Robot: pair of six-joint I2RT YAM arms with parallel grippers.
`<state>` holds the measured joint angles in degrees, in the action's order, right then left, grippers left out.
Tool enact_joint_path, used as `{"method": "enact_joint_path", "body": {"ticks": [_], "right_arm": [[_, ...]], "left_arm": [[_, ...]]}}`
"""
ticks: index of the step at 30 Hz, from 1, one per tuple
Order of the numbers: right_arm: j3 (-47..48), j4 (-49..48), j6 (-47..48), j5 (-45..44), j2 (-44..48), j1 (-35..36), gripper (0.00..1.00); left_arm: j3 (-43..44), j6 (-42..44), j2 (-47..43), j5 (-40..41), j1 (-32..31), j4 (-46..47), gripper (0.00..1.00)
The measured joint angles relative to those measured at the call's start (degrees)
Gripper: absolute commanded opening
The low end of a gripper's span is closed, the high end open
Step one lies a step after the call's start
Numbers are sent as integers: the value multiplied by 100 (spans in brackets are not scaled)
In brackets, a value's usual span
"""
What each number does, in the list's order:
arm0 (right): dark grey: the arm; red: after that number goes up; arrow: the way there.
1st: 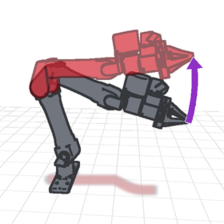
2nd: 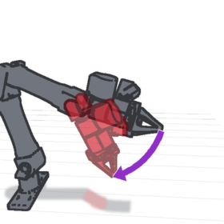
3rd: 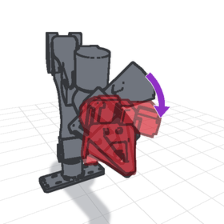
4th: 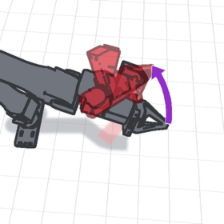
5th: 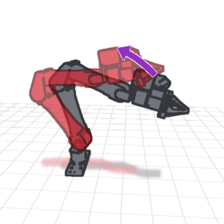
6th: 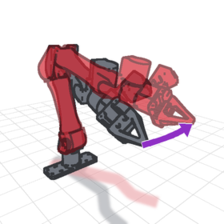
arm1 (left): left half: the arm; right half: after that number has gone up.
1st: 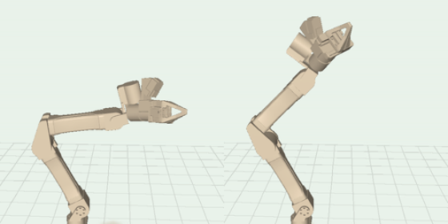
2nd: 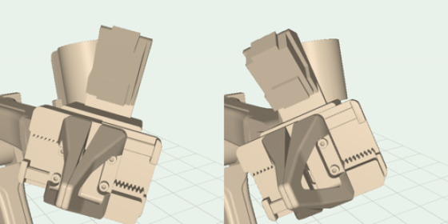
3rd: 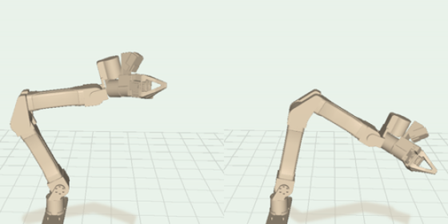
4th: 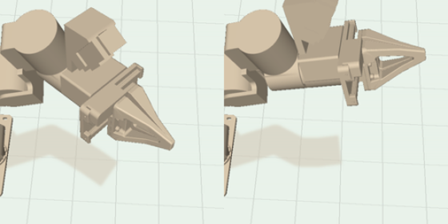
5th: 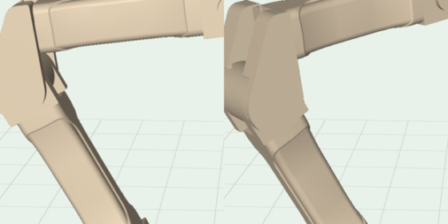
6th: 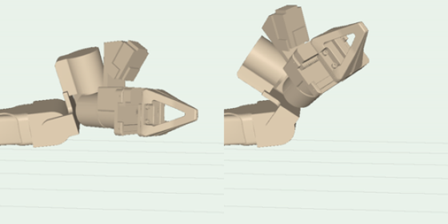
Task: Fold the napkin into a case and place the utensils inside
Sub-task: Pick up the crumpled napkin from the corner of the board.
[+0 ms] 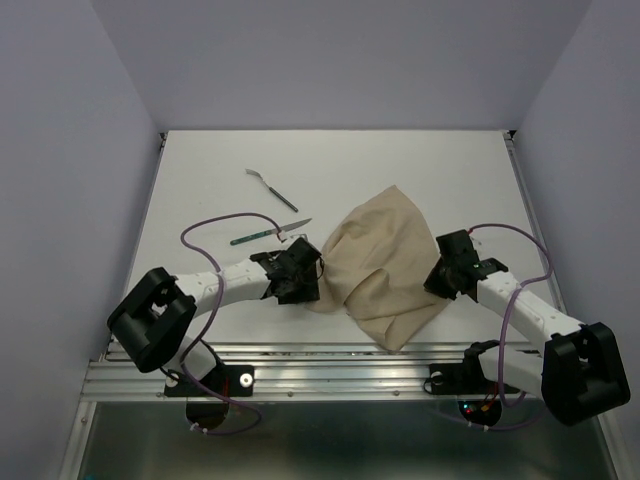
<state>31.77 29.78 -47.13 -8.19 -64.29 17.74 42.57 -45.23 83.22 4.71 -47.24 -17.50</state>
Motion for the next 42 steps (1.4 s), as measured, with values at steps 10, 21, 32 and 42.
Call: {"method": "enact_joint_path", "body": {"ticks": [10, 21, 32, 42], "right_arm": [[0, 2, 2, -31, 2, 0, 1], [2, 22, 39, -83, 17, 0, 5], [46, 186, 57, -199, 151, 0, 33], [44, 267, 35, -205, 164, 0, 48]], "left_arm": [[514, -66, 588, 245, -319, 28, 49], [1082, -175, 1193, 673, -595, -146, 5], [1143, -221, 944, 822, -555, -721, 0], [1178, -216, -48, 881, -328, -876, 0]]}}
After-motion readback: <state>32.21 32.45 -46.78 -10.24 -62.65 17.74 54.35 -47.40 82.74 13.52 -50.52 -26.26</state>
